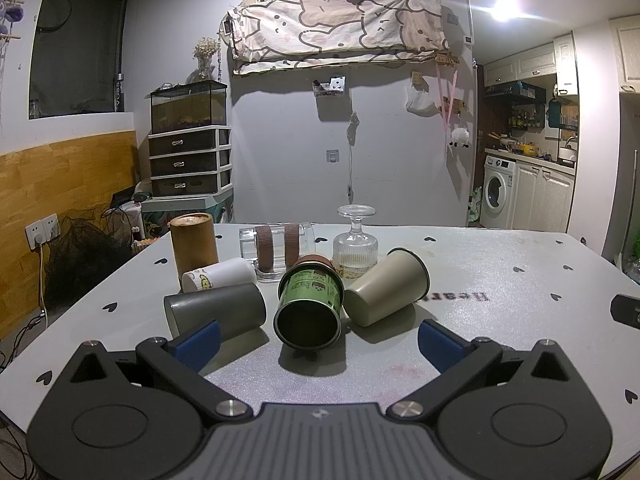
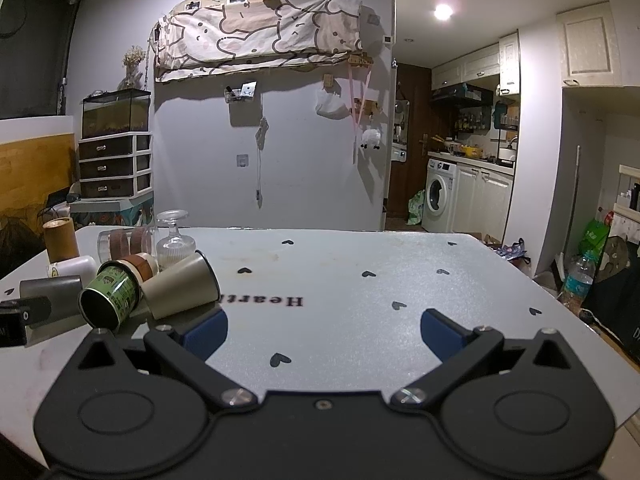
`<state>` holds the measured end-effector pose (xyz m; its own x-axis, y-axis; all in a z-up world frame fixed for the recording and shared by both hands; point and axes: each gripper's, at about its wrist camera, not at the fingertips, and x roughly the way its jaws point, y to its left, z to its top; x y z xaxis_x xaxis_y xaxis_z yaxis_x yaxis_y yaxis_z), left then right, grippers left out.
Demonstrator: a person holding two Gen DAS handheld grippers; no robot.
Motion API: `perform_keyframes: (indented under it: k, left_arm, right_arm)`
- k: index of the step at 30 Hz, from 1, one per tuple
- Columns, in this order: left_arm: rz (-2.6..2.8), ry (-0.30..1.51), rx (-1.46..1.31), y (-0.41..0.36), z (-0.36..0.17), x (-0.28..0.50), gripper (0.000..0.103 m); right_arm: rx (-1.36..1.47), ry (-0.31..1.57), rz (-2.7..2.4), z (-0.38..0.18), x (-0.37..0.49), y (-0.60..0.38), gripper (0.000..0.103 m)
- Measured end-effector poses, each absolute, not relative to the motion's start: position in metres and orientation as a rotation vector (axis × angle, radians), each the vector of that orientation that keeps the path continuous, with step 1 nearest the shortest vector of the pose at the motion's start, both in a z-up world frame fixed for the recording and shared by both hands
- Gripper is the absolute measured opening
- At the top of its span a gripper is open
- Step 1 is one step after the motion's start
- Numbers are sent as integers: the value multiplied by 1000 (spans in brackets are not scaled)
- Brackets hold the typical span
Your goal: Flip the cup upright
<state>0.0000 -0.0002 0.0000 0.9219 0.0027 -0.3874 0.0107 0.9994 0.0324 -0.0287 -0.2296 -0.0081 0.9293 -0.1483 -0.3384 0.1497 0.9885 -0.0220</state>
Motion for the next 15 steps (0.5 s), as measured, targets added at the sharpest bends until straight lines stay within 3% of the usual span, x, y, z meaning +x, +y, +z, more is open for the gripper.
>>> perform_keyframes:
  k: [15]
  left_arm:
    - [-5,401,36,7,-1,0,103]
  right_arm:
    - [5,352,-152,-12,-27,-229,103]
